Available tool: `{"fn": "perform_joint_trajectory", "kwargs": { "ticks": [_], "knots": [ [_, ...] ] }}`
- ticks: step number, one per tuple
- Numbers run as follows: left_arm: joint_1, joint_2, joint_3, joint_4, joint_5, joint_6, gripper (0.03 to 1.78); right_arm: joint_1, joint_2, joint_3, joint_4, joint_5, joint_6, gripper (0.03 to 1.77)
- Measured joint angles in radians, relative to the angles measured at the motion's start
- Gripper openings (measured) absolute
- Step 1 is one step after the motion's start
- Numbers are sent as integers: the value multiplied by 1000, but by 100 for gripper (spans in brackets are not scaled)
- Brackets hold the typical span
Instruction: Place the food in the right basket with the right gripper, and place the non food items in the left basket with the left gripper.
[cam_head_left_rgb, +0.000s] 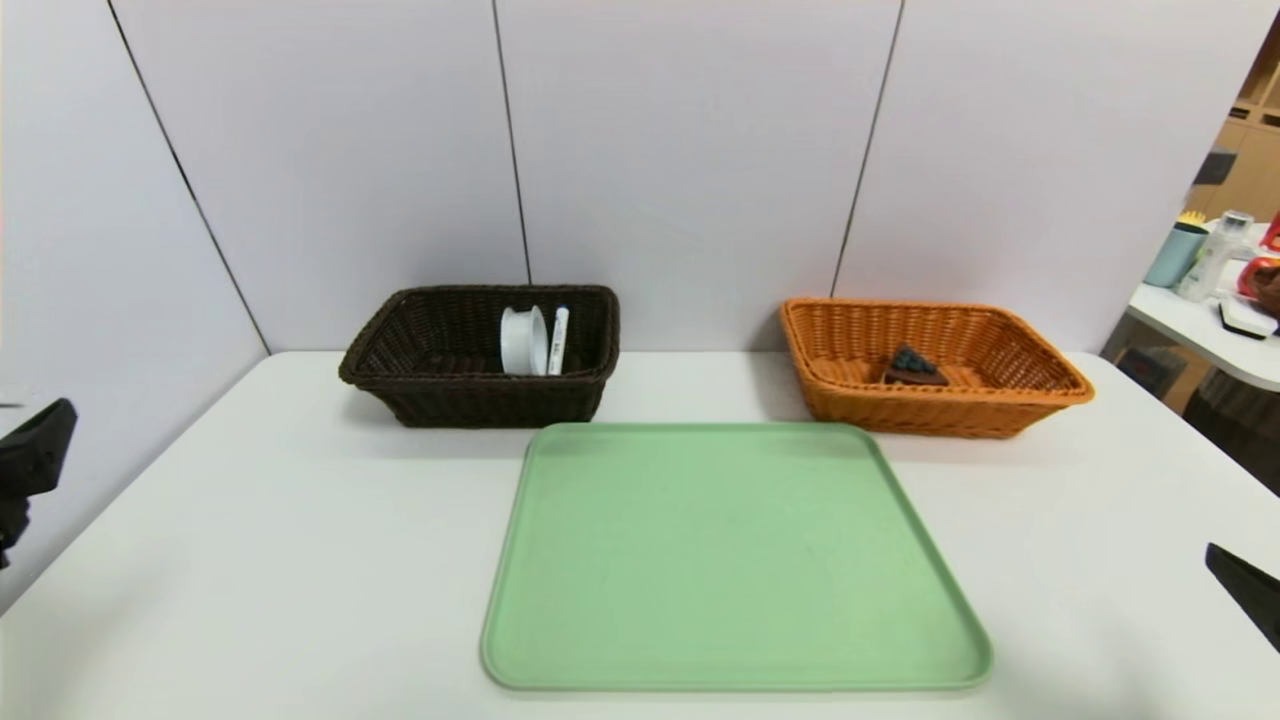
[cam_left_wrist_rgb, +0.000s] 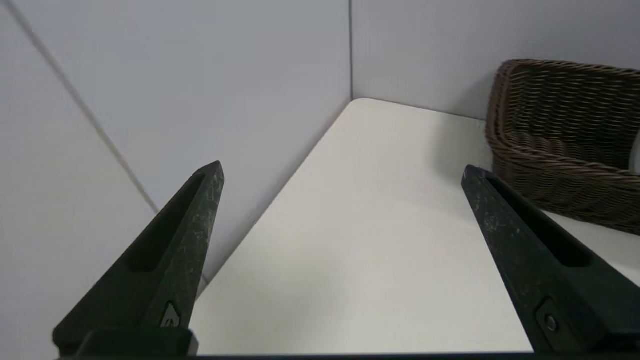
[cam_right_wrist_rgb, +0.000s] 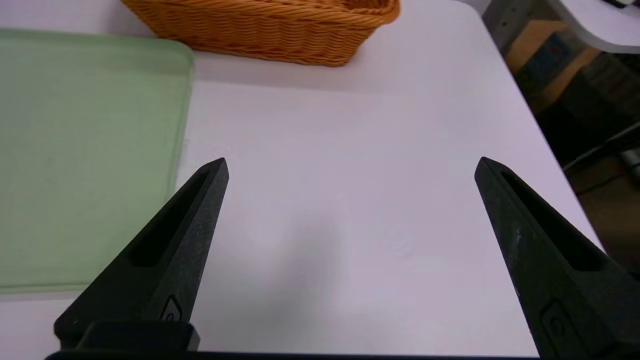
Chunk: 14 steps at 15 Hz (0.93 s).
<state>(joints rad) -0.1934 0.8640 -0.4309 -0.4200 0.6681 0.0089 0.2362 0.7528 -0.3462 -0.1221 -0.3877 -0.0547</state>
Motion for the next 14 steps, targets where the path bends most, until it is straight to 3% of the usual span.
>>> {"fn": "perform_joint_trajectory", "kwargs": {
  "ticks": [3, 7, 14],
  "knots": [
    [68, -147, 126, -19, -43, 51, 169, -79, -101, 41, 4, 8, -38, 170],
    [91, -297, 230, -45, -122, 69, 169, -121, -196, 78, -3, 12, -61, 170],
    [135, -477, 335, -40, -167, 69, 169, -173, -332, 128, -7, 31, -83, 170]
  ]
}}
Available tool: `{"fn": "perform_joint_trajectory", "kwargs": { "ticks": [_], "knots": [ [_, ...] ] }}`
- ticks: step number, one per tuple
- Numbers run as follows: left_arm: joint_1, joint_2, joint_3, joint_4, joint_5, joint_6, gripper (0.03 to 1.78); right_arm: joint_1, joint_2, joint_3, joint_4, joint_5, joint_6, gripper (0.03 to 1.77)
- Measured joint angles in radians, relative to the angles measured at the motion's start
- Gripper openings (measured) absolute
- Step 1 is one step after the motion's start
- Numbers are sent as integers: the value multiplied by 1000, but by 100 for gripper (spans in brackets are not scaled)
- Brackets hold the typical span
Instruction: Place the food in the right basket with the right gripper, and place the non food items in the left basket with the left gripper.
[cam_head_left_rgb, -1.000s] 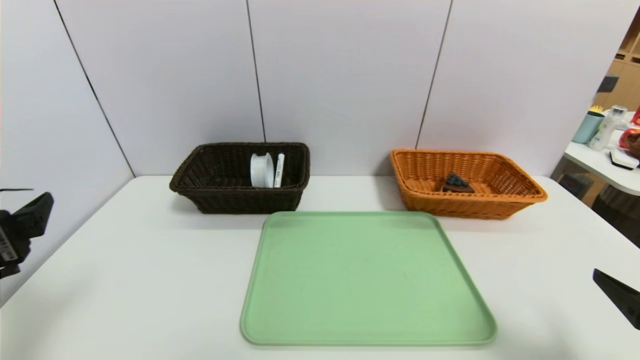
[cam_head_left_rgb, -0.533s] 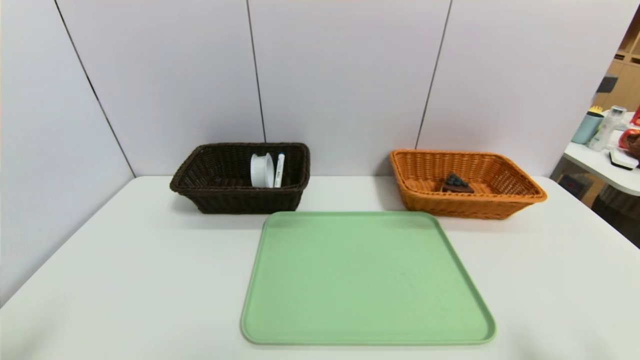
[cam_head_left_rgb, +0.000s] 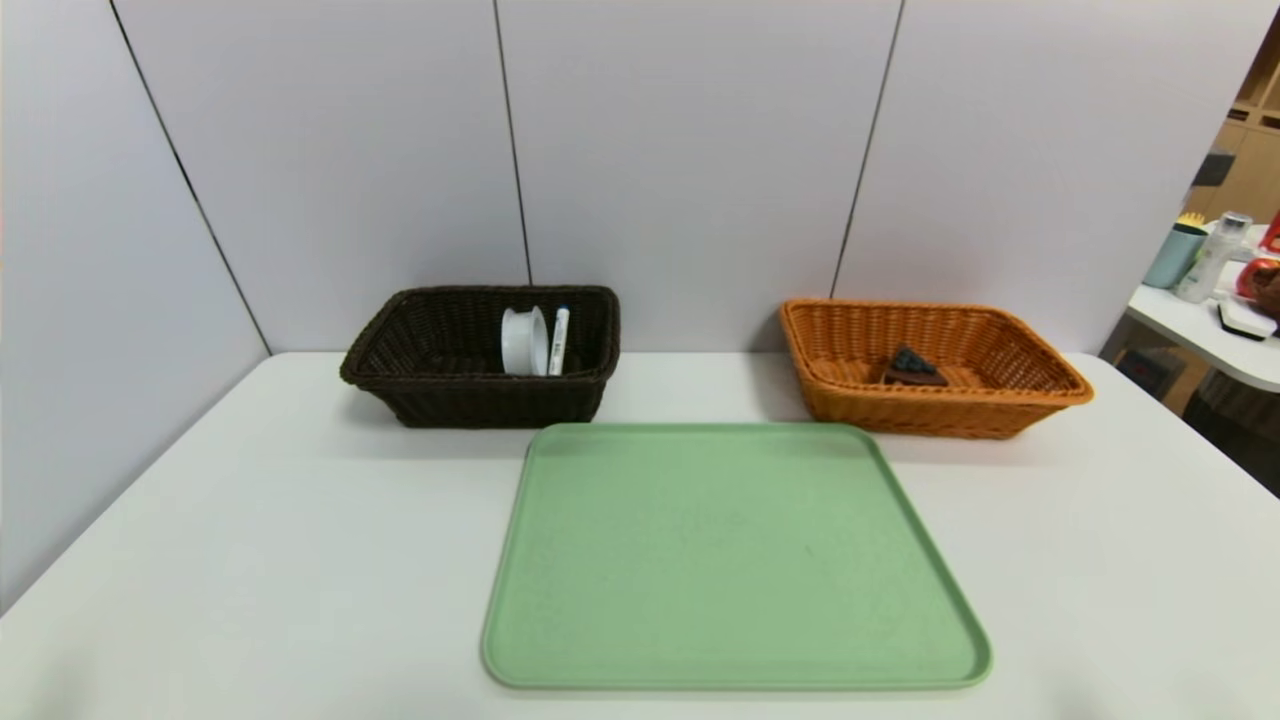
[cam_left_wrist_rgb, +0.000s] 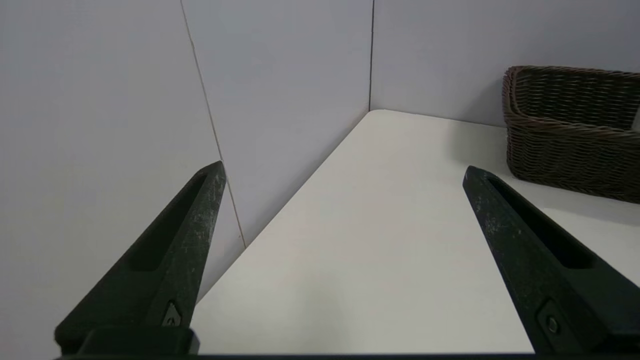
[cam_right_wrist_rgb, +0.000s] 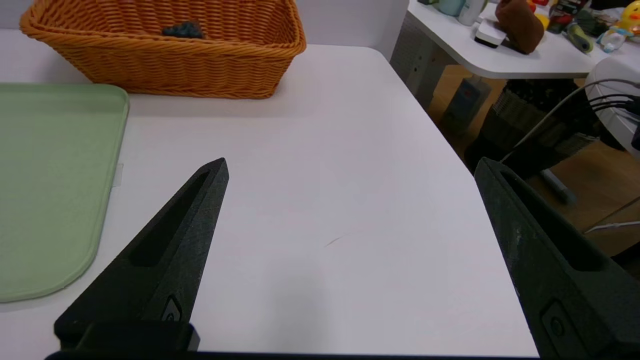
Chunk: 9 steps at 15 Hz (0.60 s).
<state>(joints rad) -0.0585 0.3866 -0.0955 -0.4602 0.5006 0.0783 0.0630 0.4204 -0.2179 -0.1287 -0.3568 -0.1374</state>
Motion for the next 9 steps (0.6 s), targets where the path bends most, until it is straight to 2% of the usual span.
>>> {"fn": "perform_joint_trajectory", "kwargs": {
  "ticks": [6, 9],
  "knots": [
    [18, -127, 86, 29, -25, -6, 169, -42, -111, 66, 0, 3, 0, 170],
    [52, -169, 93, 78, -40, -32, 169, -70, -154, 99, 1, 37, 0, 170]
  ]
}}
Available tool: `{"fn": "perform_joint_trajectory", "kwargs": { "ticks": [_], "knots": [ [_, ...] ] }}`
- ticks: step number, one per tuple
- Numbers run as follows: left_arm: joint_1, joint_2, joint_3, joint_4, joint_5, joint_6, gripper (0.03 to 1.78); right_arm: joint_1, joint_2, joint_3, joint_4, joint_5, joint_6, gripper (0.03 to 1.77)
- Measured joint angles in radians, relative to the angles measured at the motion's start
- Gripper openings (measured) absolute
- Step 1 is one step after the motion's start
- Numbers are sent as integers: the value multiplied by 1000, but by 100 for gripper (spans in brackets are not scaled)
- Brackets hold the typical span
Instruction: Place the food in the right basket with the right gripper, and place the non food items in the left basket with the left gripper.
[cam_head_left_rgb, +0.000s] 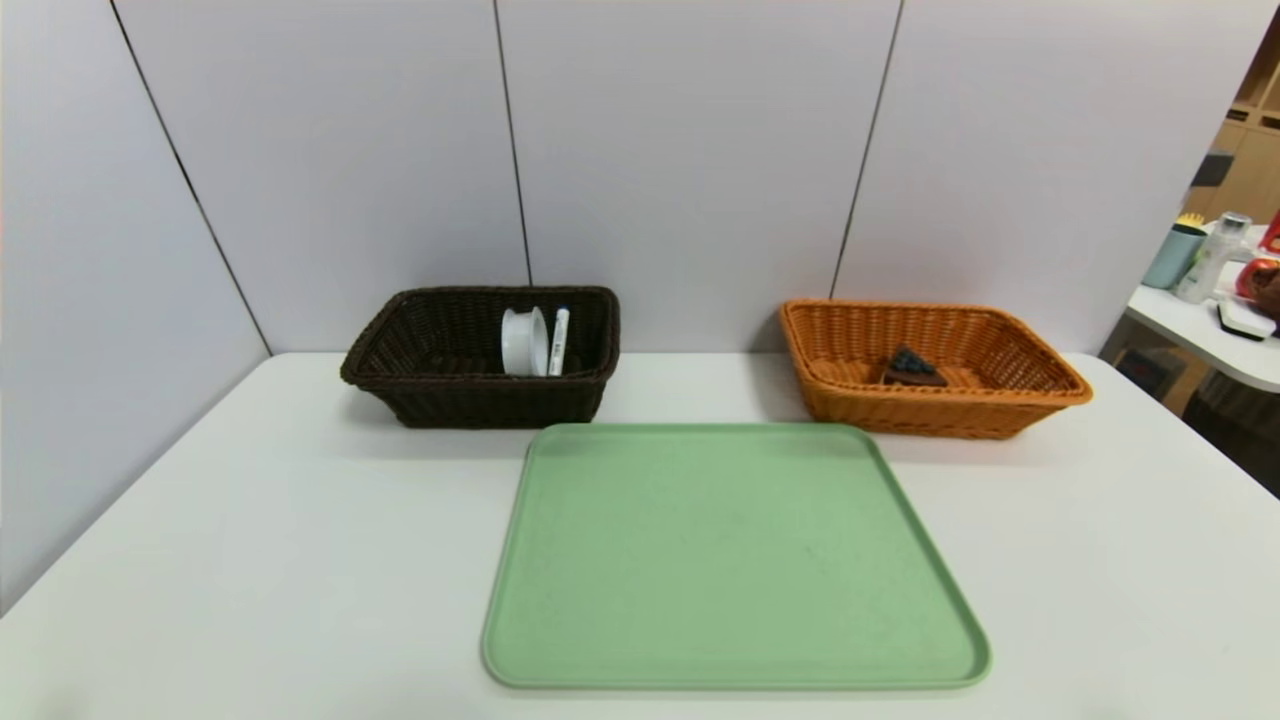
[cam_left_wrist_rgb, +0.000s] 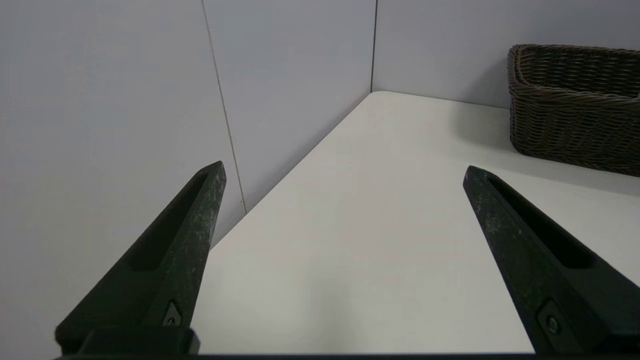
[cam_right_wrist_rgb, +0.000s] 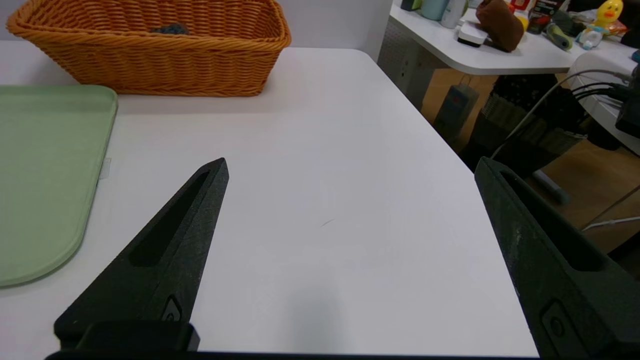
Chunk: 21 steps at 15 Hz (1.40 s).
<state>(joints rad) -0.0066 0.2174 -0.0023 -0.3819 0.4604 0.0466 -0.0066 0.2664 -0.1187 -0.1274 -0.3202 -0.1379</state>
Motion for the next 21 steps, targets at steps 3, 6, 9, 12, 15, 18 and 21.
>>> {"fn": "perform_joint_trajectory", "kwargs": {
  "ticks": [3, 6, 9, 12, 15, 18, 21],
  "knots": [
    [12, -28, 1, 14, -1, -4, 169, -11, -33, 27, 0, 13, 6, 170],
    [12, -69, 1, 49, -56, 1, 169, -5, -64, 50, -1, 14, 7, 170],
    [9, -125, 1, 144, -134, 8, 169, 2, -113, 80, 7, 53, 5, 170],
    [7, -182, 0, 216, -200, 6, 169, 6, -184, 94, 40, 152, 8, 170],
    [6, -210, -7, 255, -279, 10, 169, 7, -241, 95, 77, 274, 46, 170],
    [5, -217, -9, 290, -361, 8, 169, 8, -261, 113, 94, 327, 83, 170],
    [6, -218, -9, 350, -442, 9, 169, 8, -266, 117, 133, 355, 82, 170]
  ]
}}
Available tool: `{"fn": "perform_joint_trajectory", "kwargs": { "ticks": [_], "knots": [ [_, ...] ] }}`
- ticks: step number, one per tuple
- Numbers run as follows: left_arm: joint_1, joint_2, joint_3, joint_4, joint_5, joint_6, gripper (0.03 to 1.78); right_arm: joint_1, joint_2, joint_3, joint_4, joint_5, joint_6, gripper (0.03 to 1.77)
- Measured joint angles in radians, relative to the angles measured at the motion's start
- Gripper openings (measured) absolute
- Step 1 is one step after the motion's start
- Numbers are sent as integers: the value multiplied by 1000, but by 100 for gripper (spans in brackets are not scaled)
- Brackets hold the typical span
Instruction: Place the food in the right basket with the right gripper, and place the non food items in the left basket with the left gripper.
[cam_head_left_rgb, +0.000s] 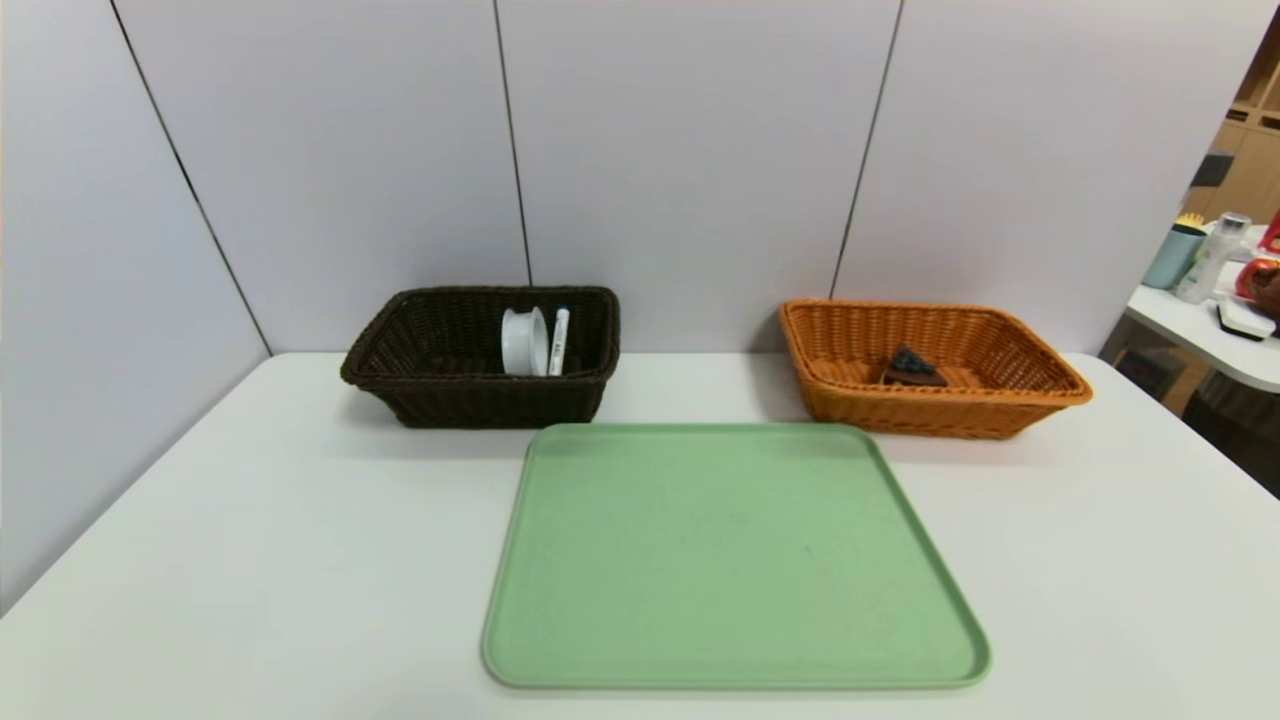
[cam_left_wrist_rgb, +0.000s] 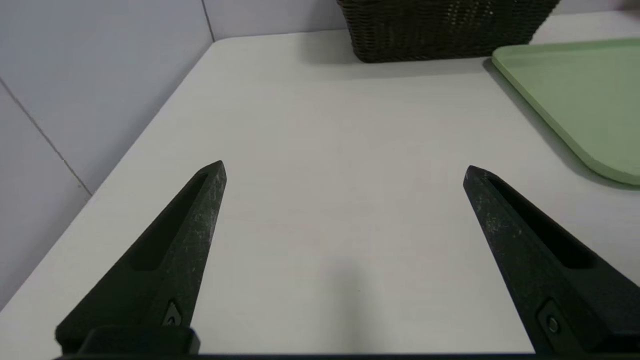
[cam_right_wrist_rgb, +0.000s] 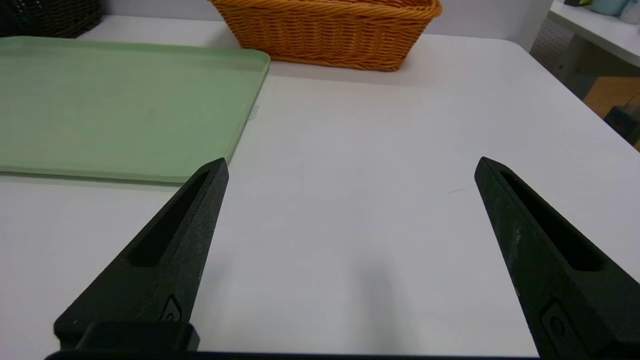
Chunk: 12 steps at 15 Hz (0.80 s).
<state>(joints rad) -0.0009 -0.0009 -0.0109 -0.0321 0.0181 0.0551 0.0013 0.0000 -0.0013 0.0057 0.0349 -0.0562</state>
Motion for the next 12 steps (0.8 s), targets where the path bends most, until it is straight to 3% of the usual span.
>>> {"fn": "perform_joint_trajectory", "kwargs": {
  "ticks": [12],
  "knots": [
    [-3, -1, -7, 84, -31, -46, 169, 1, -1, -4, 11, -1, 9, 170]
  ]
}}
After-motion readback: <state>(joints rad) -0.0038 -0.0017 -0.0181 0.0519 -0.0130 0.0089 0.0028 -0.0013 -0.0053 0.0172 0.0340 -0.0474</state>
